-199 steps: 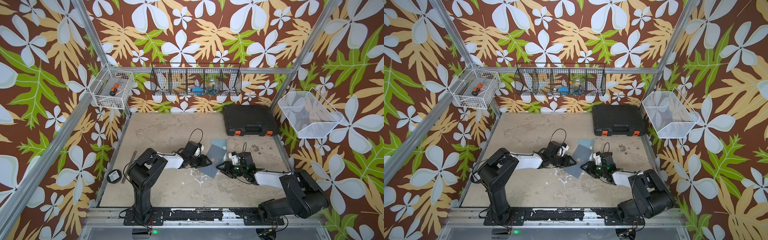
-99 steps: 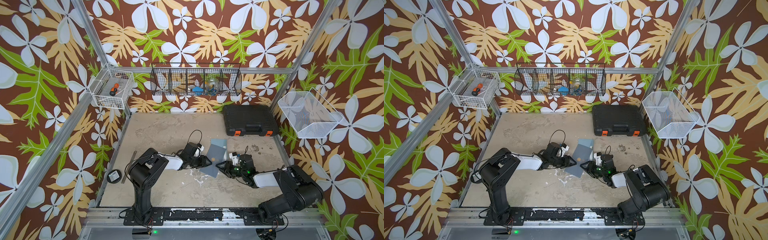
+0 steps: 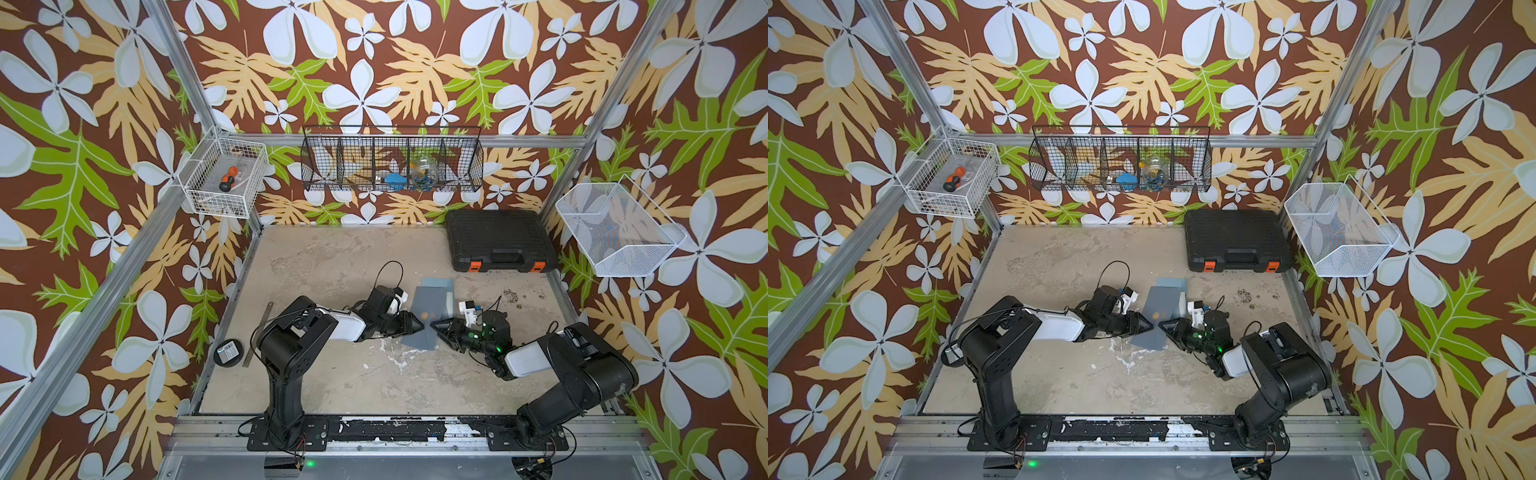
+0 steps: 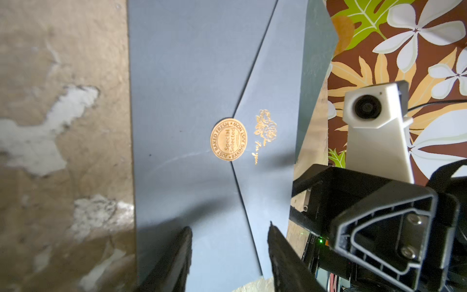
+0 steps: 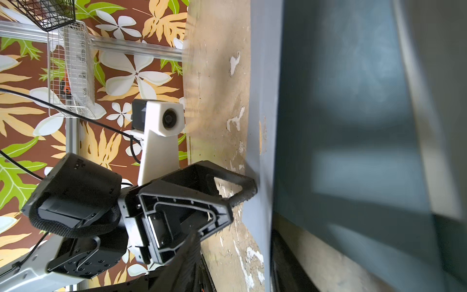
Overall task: Open the envelope
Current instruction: Pick up the envelope from the envelope.
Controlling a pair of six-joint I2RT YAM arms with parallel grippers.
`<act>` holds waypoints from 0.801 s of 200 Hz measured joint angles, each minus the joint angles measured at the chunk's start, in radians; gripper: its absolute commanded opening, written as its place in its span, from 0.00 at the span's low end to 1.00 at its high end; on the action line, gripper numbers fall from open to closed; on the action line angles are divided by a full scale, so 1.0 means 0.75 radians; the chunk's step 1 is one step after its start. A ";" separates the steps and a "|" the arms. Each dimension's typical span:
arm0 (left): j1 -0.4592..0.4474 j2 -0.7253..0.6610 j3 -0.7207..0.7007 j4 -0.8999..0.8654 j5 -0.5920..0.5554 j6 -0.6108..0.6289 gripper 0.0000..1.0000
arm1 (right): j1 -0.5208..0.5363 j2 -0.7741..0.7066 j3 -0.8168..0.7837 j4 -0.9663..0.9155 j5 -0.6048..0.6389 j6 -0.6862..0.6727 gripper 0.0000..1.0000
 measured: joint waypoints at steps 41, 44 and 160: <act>-0.001 -0.011 -0.006 -0.006 -0.008 -0.005 0.52 | 0.004 0.006 0.071 -0.117 0.007 -0.054 0.27; -0.001 -0.011 -0.006 -0.006 -0.008 -0.005 0.52 | 0.006 0.005 0.076 -0.130 0.010 -0.062 0.27; -0.003 -0.143 -0.082 -0.082 -0.089 -0.051 0.56 | 0.083 0.040 0.292 -0.520 0.108 -0.330 0.00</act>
